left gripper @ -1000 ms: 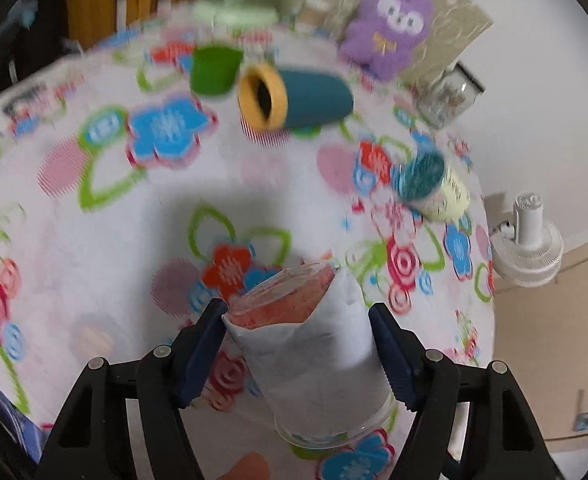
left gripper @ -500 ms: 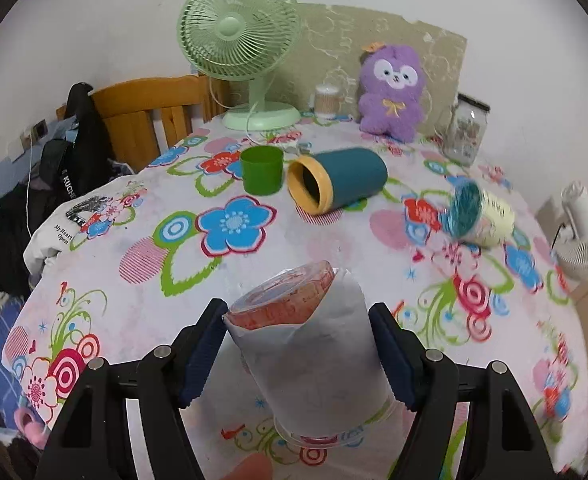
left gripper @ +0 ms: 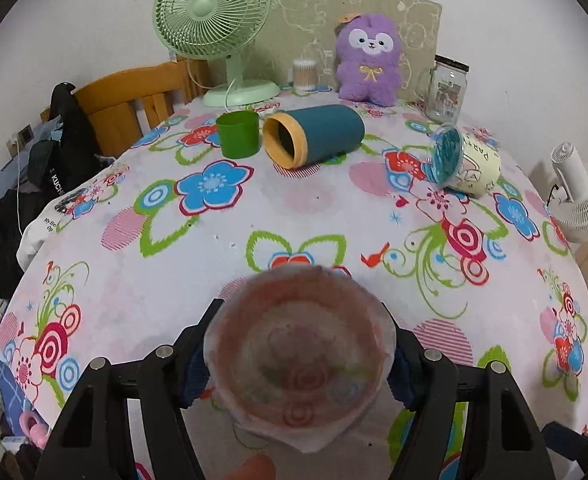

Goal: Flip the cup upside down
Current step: 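Lower the inverted white cup onto the tablecloth with the right gripper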

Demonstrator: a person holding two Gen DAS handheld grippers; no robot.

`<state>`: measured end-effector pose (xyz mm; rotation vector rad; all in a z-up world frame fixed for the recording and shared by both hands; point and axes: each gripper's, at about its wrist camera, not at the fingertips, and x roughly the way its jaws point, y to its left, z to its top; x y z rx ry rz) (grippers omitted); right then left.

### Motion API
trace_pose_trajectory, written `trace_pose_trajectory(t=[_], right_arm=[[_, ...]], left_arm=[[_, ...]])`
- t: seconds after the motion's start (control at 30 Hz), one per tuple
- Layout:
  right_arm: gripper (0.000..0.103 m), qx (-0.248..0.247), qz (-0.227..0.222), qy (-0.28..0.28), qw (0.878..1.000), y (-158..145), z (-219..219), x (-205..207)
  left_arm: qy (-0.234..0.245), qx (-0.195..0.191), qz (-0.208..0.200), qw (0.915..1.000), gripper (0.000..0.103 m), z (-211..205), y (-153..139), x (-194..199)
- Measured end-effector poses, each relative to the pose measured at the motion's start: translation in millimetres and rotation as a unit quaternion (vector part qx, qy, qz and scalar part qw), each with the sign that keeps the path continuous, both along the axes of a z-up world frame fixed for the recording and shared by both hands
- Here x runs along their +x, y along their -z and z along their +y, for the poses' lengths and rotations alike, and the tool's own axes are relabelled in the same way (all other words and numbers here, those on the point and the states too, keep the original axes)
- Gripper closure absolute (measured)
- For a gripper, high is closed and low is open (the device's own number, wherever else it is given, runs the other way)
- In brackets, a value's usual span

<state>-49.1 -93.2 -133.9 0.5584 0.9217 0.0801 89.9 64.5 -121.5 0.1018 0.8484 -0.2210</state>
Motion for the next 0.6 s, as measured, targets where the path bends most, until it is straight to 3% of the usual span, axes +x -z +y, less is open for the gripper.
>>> trace_pose_trajectory(t=[0.3, 0.6], right_arm=[[0.006, 0.001, 0.0, 0.001, 1.0, 0.0, 1.2, -1.8], [0.006, -0.003, -0.001, -0.006, 1.0, -2.4, 6.9, 3.4]], left_arm=[[0.012, 0.006, 0.006, 0.9999, 0.029, -0.1, -1.3, -6.5], [0.017, -0.013, 0.011, 0.9997, 0.009, 11.9, -8.8, -11.7]])
